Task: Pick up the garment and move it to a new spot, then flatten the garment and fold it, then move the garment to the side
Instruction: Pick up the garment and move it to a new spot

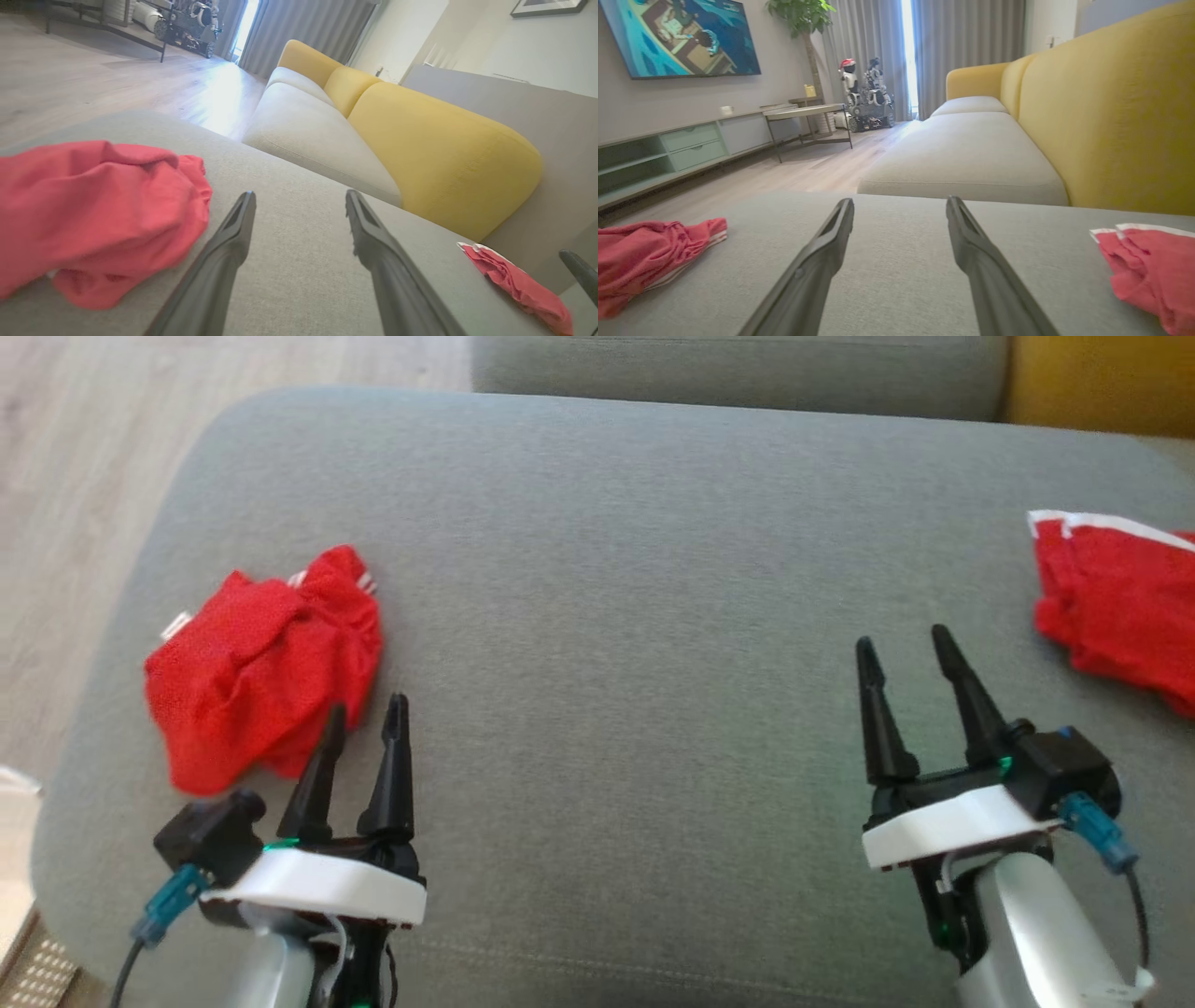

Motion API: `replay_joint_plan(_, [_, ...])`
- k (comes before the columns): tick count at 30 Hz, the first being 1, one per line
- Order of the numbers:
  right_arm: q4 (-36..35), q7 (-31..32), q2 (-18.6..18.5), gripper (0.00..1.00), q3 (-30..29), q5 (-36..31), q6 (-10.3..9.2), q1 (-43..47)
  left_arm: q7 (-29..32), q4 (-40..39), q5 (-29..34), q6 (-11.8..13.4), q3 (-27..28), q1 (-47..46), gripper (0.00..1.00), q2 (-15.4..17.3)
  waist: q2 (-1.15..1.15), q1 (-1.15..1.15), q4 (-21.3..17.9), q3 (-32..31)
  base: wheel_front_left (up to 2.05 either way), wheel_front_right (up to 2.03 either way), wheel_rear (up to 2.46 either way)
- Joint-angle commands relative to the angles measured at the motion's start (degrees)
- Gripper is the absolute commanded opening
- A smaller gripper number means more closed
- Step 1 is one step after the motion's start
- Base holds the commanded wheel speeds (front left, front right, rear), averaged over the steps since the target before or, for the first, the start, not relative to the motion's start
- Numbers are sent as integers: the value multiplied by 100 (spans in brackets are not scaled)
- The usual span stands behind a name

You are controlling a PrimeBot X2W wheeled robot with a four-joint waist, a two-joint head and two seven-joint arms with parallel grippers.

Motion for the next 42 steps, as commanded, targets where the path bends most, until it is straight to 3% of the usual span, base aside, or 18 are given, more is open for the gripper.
replay_joint_plan(1, [-154,-48,12,100,193,29,-5,-160,-31,-201,48,2,220,-231,100,38,0,0,179,-34,0,0,0])
replay_joint_plan(16, [-48,94,12,100,717,233,-5,-186,-31,-265,-5,111,464,-86,100,38,0,0,1480,-172,0,0,0])
replay_joint_plan(23, [-1,103,13,100,798,305,-5,-164,-31,-307,-10,154,537,45,100,38,0,0,1860,-218,0,0,0])
replay_joint_plan(33, [46,104,13,100,851,356,-5,-176,-31,-372,-19,191,618,82,100,38,0,0,1940,-222,0,0,0])
replay_joint_plan(42, [-19,166,13,100,715,286,-5,-228,-31,-365,-28,159,998,-103,100,38,0,0,1668,28,0,0,0])
